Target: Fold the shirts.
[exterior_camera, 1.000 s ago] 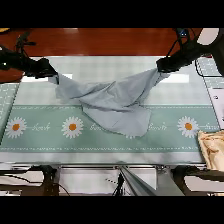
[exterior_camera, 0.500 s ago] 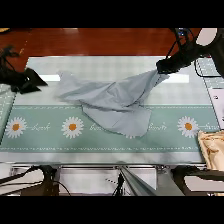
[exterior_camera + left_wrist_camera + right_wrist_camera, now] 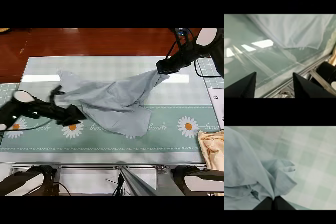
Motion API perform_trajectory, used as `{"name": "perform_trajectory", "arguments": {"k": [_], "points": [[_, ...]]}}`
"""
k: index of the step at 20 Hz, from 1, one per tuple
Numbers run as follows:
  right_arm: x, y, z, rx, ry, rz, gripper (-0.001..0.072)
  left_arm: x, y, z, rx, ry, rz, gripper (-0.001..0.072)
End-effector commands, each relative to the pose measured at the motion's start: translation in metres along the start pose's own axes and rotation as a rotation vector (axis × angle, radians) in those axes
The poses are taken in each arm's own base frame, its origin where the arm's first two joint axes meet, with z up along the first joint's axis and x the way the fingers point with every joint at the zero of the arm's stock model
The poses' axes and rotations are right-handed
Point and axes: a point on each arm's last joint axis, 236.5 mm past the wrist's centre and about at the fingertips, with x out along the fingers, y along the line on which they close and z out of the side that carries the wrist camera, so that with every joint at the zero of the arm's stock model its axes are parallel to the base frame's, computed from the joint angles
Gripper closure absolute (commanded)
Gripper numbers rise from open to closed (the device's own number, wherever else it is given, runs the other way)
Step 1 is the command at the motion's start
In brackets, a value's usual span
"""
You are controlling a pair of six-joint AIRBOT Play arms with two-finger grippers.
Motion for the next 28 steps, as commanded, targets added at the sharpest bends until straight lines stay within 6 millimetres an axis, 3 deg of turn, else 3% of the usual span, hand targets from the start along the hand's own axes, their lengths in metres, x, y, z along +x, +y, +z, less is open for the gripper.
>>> {"name": "perform_trajectory", "arguments": {"k": [1,3,5,9,15,16,17,18,19,21,23,25,27,28], "points": [[0.0,0.0,0.001,-0.001,-0.004,0.0,0.0685,0.053,-0.015,-0.021,0.016,0.029,0.017,0.0167],[0.0,0.0,0.001,-0.001,-0.004,0.0,0.0685,0.074,-0.015,-0.027,0.013,0.047,0.041,0.0166],[0.0,0.0,0.001,-0.001,-0.004,0.0,0.0685,0.087,-0.02,-0.02,-0.028,0.02,0.015,0.0166],[0.0,0.0,0.001,-0.001,-0.004,0.0,0.0685,0.093,-0.023,0.005,-0.104,-0.068,-0.024,0.0168],[0.0,0.0,0.004,0.0,-0.015,-0.002,0.0685,0.108,-0.02,0.016,-0.158,-0.058,-0.027,0.0196],[0.0,0.0,0.004,0.0,-0.015,-0.002,0.0685,0.111,-0.022,0.02,-0.164,-0.059,-0.031,0.0245],[0.0,0.0,0.004,-0.001,-0.015,-0.002,0.0685,0.113,-0.023,0.025,-0.172,-0.058,-0.037,0.0364],[0.0,0.0,0.004,-0.001,-0.015,-0.002,0.0685,0.115,-0.026,0.029,-0.181,-0.057,-0.046,0.0497],[0.0,0.0,0.004,0.0,-0.015,-0.001,0.0685,0.116,-0.029,0.031,-0.177,-0.051,-0.055,0.0684],[0.0,0.0,0.003,-0.001,-0.014,-0.002,0.0685,0.108,-0.047,0.033,-0.073,-0.035,-0.091,0.0689],[-0.001,-0.005,0.002,-0.007,-0.009,-0.023,0.0685,0.08,-0.088,0.032,0.103,-0.024,-0.173,0.069],[-0.008,-0.014,0.0,-0.019,-0.007,-0.067,0.0685,0.02,-0.145,0.041,0.292,-0.135,-0.265,0.069],[-0.032,-0.021,0.004,-0.03,-0.055,-0.109,0.0685,-0.08,-0.208,0.051,0.466,-0.375,-0.344,0.069],[-0.05,-0.022,0.008,-0.036,-0.099,-0.128,0.0685,-0.142,-0.236,0.05,0.552,-0.529,-0.37,0.069]]}}
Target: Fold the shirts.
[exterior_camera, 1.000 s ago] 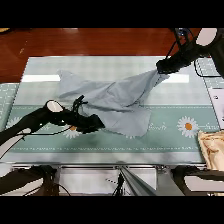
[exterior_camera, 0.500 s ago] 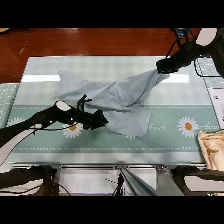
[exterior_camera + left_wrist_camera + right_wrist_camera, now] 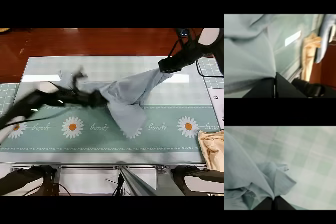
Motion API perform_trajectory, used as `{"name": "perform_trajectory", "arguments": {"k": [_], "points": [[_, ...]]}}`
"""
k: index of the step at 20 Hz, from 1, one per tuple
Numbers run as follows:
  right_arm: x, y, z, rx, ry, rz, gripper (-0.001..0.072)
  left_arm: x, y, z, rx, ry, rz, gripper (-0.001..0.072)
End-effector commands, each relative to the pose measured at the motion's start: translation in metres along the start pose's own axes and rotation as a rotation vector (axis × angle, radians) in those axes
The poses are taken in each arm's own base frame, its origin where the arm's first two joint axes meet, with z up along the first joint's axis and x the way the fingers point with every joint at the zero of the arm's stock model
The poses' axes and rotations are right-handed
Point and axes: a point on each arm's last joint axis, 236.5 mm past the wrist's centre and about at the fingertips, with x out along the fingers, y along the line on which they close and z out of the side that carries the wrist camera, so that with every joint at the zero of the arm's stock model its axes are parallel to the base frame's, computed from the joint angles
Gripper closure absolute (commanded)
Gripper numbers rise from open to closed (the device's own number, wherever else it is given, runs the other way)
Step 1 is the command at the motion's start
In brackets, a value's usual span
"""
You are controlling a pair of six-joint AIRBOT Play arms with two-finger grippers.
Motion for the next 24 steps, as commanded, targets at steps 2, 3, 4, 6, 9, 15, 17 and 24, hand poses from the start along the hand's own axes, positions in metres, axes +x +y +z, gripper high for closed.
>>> {"name": "perform_trajectory", "arguments": {"k": [2,3,4,6,9,15,17,24], "points": [[-0.073,-0.019,0.016,-0.029,-0.175,-0.117,0.0685,-0.19,-0.16,0.073,0.449,-0.507,-0.06,0.069],[-0.104,-0.021,0.023,-0.033,-0.26,-0.143,0.0685,-0.235,-0.185,0.079,0.501,-0.631,-0.027,0.069],[-0.138,-0.022,0.029,-0.03,-0.359,-0.17,0.0685,-0.277,-0.205,0.079,0.532,-0.747,0.025,0.069],[-0.212,-0.019,0.036,-0.009,-0.569,-0.196,0.0685,-0.33,-0.234,0.07,0.587,-0.902,0.125,0.069],[-0.331,-0.007,0.027,0.001,-0.906,-0.218,0.0686,-0.358,-0.27,0.045,0.653,-0.968,0.222,0.069],[-0.426,0.004,-0.047,0.028,-1.082,-0.244,0.0686,-0.356,-0.354,-0.016,0.876,-0.98,0.273,0.069],[-0.419,-0.003,-0.072,0.082,-1.014,-0.255,0.0686,-0.352,-0.343,-0.025,0.832,-0.941,0.342,0.069],[-0.304,-0.022,-0.137,0.092,-0.378,-0.293,0.0686,-0.32,-0.229,-0.039,0.491,-0.606,0.489,0.069]]}}
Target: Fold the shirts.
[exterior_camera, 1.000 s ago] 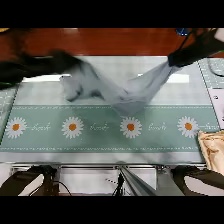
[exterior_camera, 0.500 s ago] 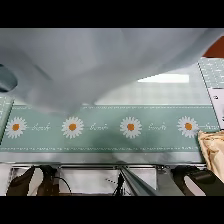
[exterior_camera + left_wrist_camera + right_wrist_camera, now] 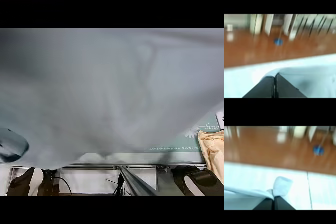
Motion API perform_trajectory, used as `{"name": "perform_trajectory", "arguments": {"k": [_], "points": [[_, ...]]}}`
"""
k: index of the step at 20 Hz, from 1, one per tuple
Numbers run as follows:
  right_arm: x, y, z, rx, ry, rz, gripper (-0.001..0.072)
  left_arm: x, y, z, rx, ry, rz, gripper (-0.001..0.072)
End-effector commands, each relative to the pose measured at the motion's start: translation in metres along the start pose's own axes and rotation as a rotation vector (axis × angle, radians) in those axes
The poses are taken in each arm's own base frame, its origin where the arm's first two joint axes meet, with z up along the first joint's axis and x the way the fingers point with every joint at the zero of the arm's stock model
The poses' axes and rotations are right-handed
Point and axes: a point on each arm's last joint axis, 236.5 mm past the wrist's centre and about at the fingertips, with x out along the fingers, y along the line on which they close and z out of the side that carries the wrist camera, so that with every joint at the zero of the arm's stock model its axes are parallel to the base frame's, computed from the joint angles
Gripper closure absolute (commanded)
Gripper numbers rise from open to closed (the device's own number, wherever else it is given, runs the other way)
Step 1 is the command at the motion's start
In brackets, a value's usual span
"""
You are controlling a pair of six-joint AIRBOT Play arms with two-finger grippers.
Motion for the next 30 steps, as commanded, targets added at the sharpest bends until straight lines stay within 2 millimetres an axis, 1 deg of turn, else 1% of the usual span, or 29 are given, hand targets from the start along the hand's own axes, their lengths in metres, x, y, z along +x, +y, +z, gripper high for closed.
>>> {"name": "perform_trajectory", "arguments": {"k": [1,2,3,4,5,9,10,11,13,15,18,19,20,21,22,24,26,27,28,29,30], "points": [[0.031,0.004,-0.068,-0.069,0.376,0.0,0.0686,0.015,0.038,-0.05,-0.14,0.203,0.047,0.069],[0.052,0.012,-0.076,-0.097,0.456,0.03,0.0686,0.026,0.053,-0.061,-0.203,0.236,0.043,0.069],[0.076,0.023,-0.081,-0.113,0.51,0.066,0.0686,0.04,0.072,-0.074,-0.274,0.262,0.039,0.069],[0.101,0.034,-0.083,-0.12,0.545,0.097,0.0686,0.054,0.091,-0.09,-0.326,0.292,0.035,0.069],[0.131,0.045,-0.084,-0.123,0.565,0.127,0.0686,0.066,0.11,-0.108,-0.377,0.323,0.032,0.069],[0.25,0.082,-0.09,-0.106,0.552,0.2,0.0685,0.121,0.195,-0.175,-0.541,0.357,0.108,0.069],[0.274,0.089,-0.091,-0.097,0.534,0.213,0.0685,0.136,0.212,-0.188,-0.567,0.359,0.122,0.069],[0.297,0.098,-0.091,-0.082,0.507,0.229,0.0686,0.151,0.224,-0.197,-0.568,0.361,0.125,0.069],[0.334,0.109,-0.086,-0.036,0.438,0.241,0.0685,0.185,0.245,-0.208,-0.539,0.363,0.123,0.069],[0.363,0.114,-0.077,0.025,0.365,0.229,0.0685,0.22,0.261,-0.218,-0.519,0.349,0.137,0.0689],[0.395,0.115,-0.063,0.104,0.261,0.206,0.0685,0.265,0.279,-0.236,-0.46,0.331,0.165,0.0689],[0.403,0.116,-0.062,0.129,0.246,0.202,0.0685,0.277,0.283,-0.242,-0.44,0.331,0.173,0.0689],[0.411,0.118,-0.066,0.152,0.246,0.199,0.0685,0.289,0.287,-0.25,-0.437,0.332,0.183,0.0689],[0.418,0.12,-0.076,0.169,0.269,0.2,0.0685,0.298,0.286,-0.262,-0.44,0.353,0.181,0.0689],[0.425,0.124,-0.09,0.176,0.309,0.206,0.0685,0.306,0.281,-0.277,-0.448,0.39,0.17,0.0689],[0.433,0.129,-0.125,0.171,0.417,0.209,0.0684,0.318,0.271,-0.31,-0.462,0.477,0.142,0.0689],[0.435,0.132,-0.159,0.155,0.532,0.208,0.0684,0.322,0.263,-0.34,-0.48,0.571,0.108,0.0689],[0.434,0.132,-0.173,0.139,0.579,0.204,0.0684,0.32,0.26,-0.351,-0.496,0.61,0.095,0.0689],[0.433,0.13,-0.18,0.126,0.605,0.197,0.0675,0.318,0.258,-0.357,-0.508,0.637,0.084,0.0687],[0.433,0.128,-0.18,0.12,0.608,0.192,0.0572,0.314,0.258,-0.358,-0.516,0.649,0.076,0.0655],[0.428,0.127,-0.176,0.112,0.604,0.193,0.0373,0.31,0.26,-0.354,-0.524,0.652,0.071,0.0548]]}}
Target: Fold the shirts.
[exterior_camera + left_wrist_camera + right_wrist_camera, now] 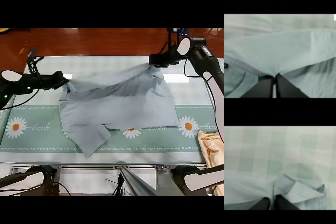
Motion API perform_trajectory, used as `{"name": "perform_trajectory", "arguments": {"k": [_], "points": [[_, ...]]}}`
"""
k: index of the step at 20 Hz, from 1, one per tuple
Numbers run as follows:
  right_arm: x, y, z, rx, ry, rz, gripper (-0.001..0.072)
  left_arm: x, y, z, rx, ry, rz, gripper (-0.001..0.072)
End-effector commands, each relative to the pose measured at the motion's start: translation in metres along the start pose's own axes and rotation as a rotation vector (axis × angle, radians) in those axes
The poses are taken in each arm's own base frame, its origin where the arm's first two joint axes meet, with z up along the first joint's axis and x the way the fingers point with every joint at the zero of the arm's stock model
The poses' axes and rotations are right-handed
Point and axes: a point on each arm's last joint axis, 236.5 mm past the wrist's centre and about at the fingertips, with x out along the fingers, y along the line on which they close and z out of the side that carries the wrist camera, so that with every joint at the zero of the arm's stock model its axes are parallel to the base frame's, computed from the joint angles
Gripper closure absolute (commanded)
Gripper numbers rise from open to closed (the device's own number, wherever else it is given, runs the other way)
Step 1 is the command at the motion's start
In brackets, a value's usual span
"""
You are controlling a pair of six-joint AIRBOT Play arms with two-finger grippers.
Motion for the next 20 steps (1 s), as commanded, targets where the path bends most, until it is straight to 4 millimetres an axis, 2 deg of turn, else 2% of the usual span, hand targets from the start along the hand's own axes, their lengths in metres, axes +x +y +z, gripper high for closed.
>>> {"name": "perform_trajectory", "arguments": {"k": [1,2,3,4,5,6,7,9,11,15,16,18,20], "points": [[-0.005,-0.004,-0.015,-0.06,0.067,-0.017,0.0203,-0.006,0.004,-0.009,-0.016,0.073,-0.028,0.0366],[-0.019,-0.01,-0.013,-0.139,0.075,-0.047,0.0164,-0.019,0.005,0.0,-0.022,0.073,-0.04,0.0274],[-0.036,-0.025,-0.013,-0.205,0.095,-0.11,0.0165,-0.038,0.008,0.01,-0.039,0.076,-0.056,0.0274],[-0.06,-0.051,-0.013,-0.285,0.126,-0.222,0.0164,-0.057,0.012,0.018,-0.096,0.087,-0.063,0.0274],[-0.085,-0.077,-0.011,-0.294,0.131,-0.318,0.0165,-0.078,0.022,0.022,-0.18,0.11,-0.052,0.0274],[-0.106,-0.092,-0.009,-0.246,0.115,-0.348,0.0165,-0.096,0.033,0.017,-0.23,0.148,-0.03,0.0274],[-0.124,-0.108,-0.014,-0.217,0.132,-0.368,0.0166,-0.113,0.046,0.002,-0.251,0.214,-0.001,0.0274],[-0.151,-0.144,-0.039,-0.104,0.211,-0.393,0.0171,-0.136,0.073,-0.046,-0.28,0.364,0.094,0.0274],[-0.158,-0.161,-0.07,0.037,0.3,-0.296,0.0171,-0.136,0.082,-0.094,-0.346,0.441,0.114,0.0274],[-0.153,-0.163,-0.117,0.239,0.383,-0.028,0.0171,-0.109,0.078,-0.193,-0.465,0.57,0.042,0.0273],[-0.153,-0.165,-0.125,0.276,0.383,0.005,0.0171,-0.104,0.076,-0.207,-0.481,0.586,0.02,0.0272],[-0.15,-0.174,-0.138,0.343,0.364,0.032,0.0171,-0.093,0.078,-0.22,-0.517,0.569,0.01,0.0053],[-0.147,-0.178,-0.148,0.38,0.355,0.05,0.0171,-0.086,0.084,-0.226,-0.54,0.545,0.029,0.0048]]}}
